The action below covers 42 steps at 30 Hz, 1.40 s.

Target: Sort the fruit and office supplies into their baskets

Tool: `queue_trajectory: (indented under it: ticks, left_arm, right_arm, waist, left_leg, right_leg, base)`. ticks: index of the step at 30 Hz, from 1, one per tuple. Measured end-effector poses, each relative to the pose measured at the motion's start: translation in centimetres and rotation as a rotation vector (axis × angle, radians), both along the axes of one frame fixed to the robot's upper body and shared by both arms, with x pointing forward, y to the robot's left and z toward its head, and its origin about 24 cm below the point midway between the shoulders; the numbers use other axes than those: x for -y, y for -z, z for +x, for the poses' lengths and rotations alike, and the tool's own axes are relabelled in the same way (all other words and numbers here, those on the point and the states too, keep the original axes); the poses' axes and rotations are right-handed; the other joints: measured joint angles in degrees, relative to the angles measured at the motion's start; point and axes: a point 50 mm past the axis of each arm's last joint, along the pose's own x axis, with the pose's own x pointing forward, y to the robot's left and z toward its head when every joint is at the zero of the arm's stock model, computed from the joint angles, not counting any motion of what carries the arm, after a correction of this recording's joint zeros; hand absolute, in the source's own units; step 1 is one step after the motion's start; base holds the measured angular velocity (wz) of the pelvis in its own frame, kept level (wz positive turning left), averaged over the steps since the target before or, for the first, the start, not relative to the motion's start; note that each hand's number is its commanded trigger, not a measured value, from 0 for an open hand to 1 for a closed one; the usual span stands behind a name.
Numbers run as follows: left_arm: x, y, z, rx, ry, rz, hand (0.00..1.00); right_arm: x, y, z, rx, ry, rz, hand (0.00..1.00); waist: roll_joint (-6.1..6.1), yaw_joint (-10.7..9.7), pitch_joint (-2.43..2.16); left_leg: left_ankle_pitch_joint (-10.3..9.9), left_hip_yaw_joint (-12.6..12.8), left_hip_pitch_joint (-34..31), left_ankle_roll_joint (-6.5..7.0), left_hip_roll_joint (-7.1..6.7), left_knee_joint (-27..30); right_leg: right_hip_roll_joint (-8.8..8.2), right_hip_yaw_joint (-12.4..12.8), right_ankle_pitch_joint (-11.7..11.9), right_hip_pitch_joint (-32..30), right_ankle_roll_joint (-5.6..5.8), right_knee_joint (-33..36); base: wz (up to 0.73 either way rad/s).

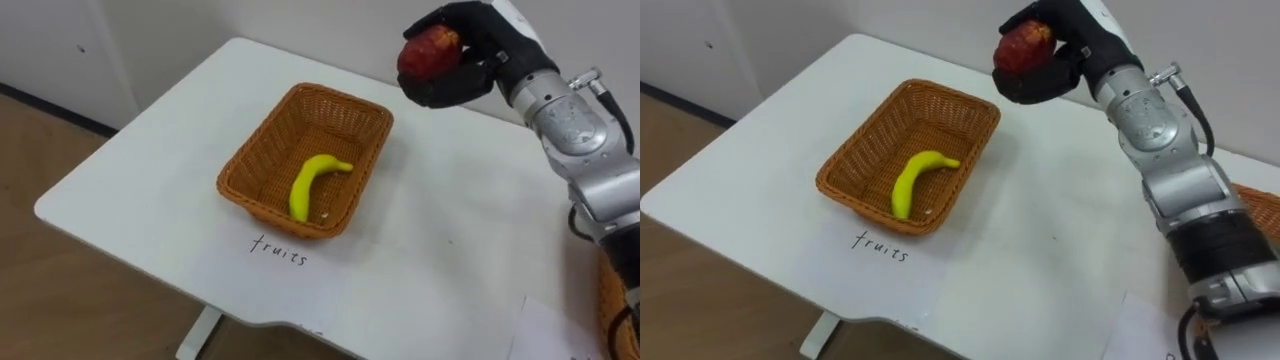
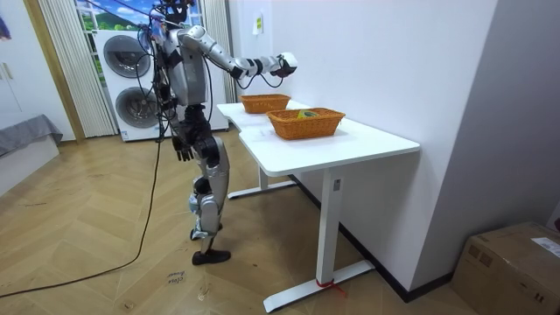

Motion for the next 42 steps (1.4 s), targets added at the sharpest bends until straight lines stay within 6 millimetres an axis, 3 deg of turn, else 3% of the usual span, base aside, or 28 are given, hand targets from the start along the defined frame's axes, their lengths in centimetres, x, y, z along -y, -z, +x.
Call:
queue_trajectory:
  ticks: [10, 19, 27, 30, 31, 32, 33, 35, 42]
  left_arm:
    - [0.1, 0.0, -0.4, -0.03, 0.003, -0.03, 0.0]
    - [0.1, 0.0, -0.5, -0.037, 0.003, -0.035, 0.0]
    - [0.2, 0.0, -1.0, -0.056, 0.002, -0.061, 0.0]
    - [0.3, 0.0, -1.7, -0.084, -0.006, -0.079, 0.0]
    - [0.3, 0.0, -1.7, -0.086, -0.008, -0.08, 0.0]
    - [0.3, 0.0, -1.6, -0.085, -0.007, -0.084, 0.0]
    - [0.3, 0.0, -1.9, -0.094, -0.01, -0.087, 0.0]
    - [0.3, -0.1, -2.0, -0.095, -0.011, -0.088, 0.0]
    - [0.4, -0.2, -1.6, -0.087, 0.032, -0.093, 0.0]
  right_arm:
    - [-2.4, -0.6, -0.4, 0.015, -0.09, -0.044, 1.0]
    - [-3.5, 1.1, -0.8, -0.075, -0.151, -0.093, 1.0]
    - [-3.3, 2.1, -0.8, -0.112, -0.141, -0.091, 0.99]
    - [-3.1, 2.5, -0.7, -0.127, -0.128, -0.1, 0.84]
    - [-3.0, 2.5, -0.7, -0.129, -0.126, -0.103, 0.67]
    - [-2.9, 2.8, -0.7, -0.137, -0.122, -0.106, 0.58]
    - [-2.8, 3.0, -0.8, -0.144, -0.118, -0.107, 0.3]
    - [-2.8, 3.5, -1.0, -0.158, -0.117, -0.106, 0.0]
    - [-2.3, 5.2, -1.8, -0.205, -0.104, -0.116, 0.0]
  waist:
    - [0.29, 1.59, 0.3]
    - [-0.02, 3.42, 0.12]
    - [0.04, 4.84, 0.4]
    - [-0.09, 5.12, 0.32]
    - [-0.11, 5.13, 0.31]
    - [-0.11, 5.28, 0.32]
    - [-0.08, 5.65, 0.31]
    - [-0.11, 5.9, 0.29]
    - [0.55, 6.57, 0.09]
  left_leg:
    - [-0.02, -0.75, -0.53, -0.04, -0.07, 0.15]
    - [-0.02, -2.45, -1.14, -0.06, -0.31, 1.2]
    - [-0.08, -3.76, -1.18, -0.09, -0.64, 2.2]
    - [-0.22, -4.6, -2.01, -0.09, -0.94, 3.17]
    - [-0.22, -4.62, -2.07, -0.09, -0.94, 3.25]
    - [-0.23, -4.61, -2.09, -0.08, -0.96, 3.51]
    - [-0.25, -4.63, -2.1, -0.05, -0.98, 3.86]
    - [-0.25, -4.97, -2.17, -0.04, -1.06, 3.92]
    - [-0.24, -5.23, -1.99, -0.06, -1.03, 3.62]
  right_leg:
    - [-0.07, -1.45, 0.01, 0.02, 0.04, -0.04]
    - [-0.1, -3.37, 0.0, 0.75, 0.05, -0.02]
    - [-0.2, -4.53, -0.01, 1.59, 0.06, -0.1]
    - [-0.03, -4.72, -0.12, 1.59, 0.1, -0.92]
    - [0.03, -4.71, -0.12, 1.58, 0.1, -1.1]
    - [0.01, -4.7, -0.11, 1.57, 0.1, -1.08]
    - [0.0, -4.71, -0.11, 1.63, 0.11, -1.07]
    - [0.04, -4.77, -0.1, 1.74, 0.12, -0.95]
    - [0.1, -4.78, -0.08, 1.88, 0.12, -0.91]
  base:
    - [0.04]
    - [0.11]
    - [0.07]
    - [0.06]
    - [0.08]
    - [0.03]
    - [0.0]
    - [0.06]
    - [0.01]
